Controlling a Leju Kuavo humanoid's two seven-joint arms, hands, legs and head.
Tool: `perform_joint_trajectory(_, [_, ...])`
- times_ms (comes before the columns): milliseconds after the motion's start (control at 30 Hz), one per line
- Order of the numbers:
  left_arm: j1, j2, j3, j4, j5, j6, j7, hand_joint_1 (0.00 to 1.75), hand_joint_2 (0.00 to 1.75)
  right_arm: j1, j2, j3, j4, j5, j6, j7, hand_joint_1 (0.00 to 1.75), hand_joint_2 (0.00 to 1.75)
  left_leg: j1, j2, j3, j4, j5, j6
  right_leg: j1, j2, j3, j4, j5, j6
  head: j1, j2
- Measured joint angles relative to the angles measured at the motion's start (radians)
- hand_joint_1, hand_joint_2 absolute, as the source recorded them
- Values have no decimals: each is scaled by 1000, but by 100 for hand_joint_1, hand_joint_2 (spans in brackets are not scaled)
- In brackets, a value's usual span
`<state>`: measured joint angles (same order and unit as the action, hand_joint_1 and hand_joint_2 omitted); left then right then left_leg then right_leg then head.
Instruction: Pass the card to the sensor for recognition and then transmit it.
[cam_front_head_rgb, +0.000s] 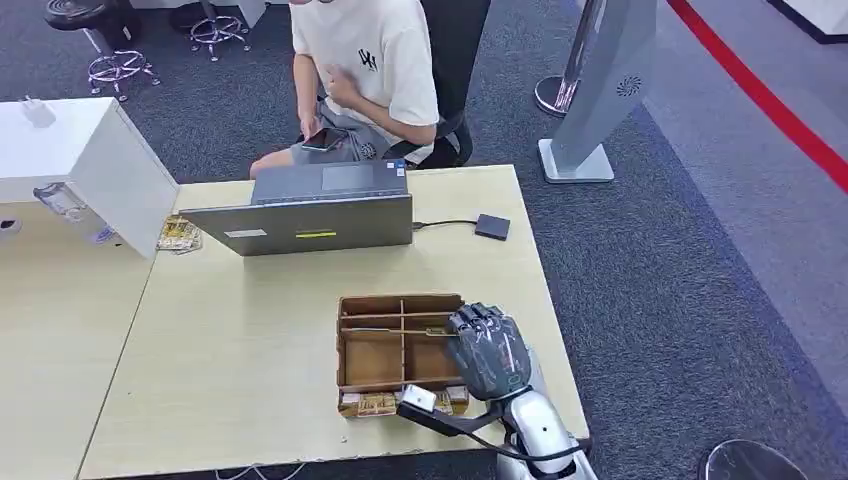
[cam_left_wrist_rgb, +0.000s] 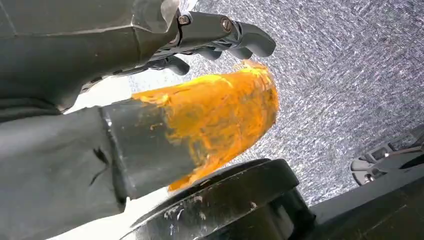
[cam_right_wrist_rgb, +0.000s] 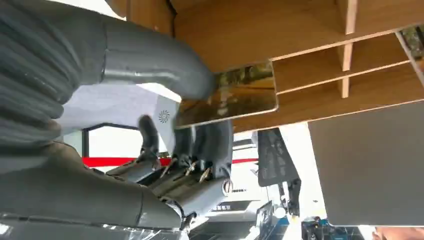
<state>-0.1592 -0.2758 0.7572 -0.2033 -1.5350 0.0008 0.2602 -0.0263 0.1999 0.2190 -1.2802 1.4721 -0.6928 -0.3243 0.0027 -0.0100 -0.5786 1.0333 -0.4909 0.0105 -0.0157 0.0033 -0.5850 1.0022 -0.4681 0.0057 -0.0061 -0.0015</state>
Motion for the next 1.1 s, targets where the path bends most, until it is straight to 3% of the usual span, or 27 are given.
perform_joint_trajectory(33, [0,0,0,0,0,0,0,0,0,-1,-1,-1,5,2,0,5,159,175,0,0,0,0,0,0,0,0,0,0,0,0,0,0])
perform_joint_trajectory(67, [0,0,0,0,0,0,0,0,0,-2,-2,-1,6,3,0,8,161,175,0,0,0,0,0,0,0,0,0,0,0,0,0,0])
perform_joint_trajectory(100, [0,0,0,0,0,0,0,0,0,-2,-4,-2,11,3,0,11,175,175,0,0,0,0,0,0,0,0,0,0,0,0,0,0])
perform_joint_trajectory(333, [0,0,0,0,-13,-2,0,0,0,-9,-18,-15,26,-16,0,7,175,175,0,0,0,0,0,0,0,0,0,0,0,0,0,0])
perform_joint_trajectory(500, [0,0,0,0,-15,-2,0,0,0,-5,5,-58,0,-116,-1,-147,175,175,0,0,0,0,0,0,0,0,0,0,0,0,0,0])
perform_joint_trajectory(567, [0,0,0,0,-15,-2,-3,0,0,-2,34,-93,-20,-189,-1,-241,175,175,0,0,0,0,0,0,0,0,0,0,0,0,0,0])
perform_joint_trajectory(633, [0,-1,0,0,-15,-1,-7,0,0,1,59,-115,-41,-296,-1,-285,175,175,0,0,0,0,0,0,0,0,0,0,0,0,0,0])
perform_joint_trajectory(667, [0,-1,0,0,-15,0,-10,0,0,2,65,-115,-55,-371,-1,-283,175,175,0,0,0,0,0,0,0,0,0,0,0,0,0,0])
perform_joint_trajectory(733, [1,-1,0,0,-13,0,-16,0,0,8,61,-91,-106,-538,-1,-215,175,175,0,0,0,0,0,0,0,0,0,0,0,0,0,0])
perform_joint_trajectory(833, [1,-1,0,0,-13,1,-18,0,0,9,47,-43,-157,-637,-3,-167,175,175,0,1,0,0,0,0,0,1,0,0,0,0,0,0])
perform_joint_trajectory(933, [2,-1,0,0,-12,3,-21,0,0,16,21,6,-241,-823,4,-150,175,175,0,0,0,0,0,0,0,-1,0,0,0,0,0,0])
perform_joint_trajectory(1033, [1,-2,0,0,-12,3,-22,0,0,16,8,30,-283,-862,12,-149,175,175,0,1,0,0,0,0,0,1,0,0,0,0,0,0])
perform_joint_trajectory(1100, [2,-2,0,0,-11,3,-26,0,0,20,0,43,-314,-974,39,-172,175,175,0,1,0,0,0,0,0,0,0,0,0,0,0,0])
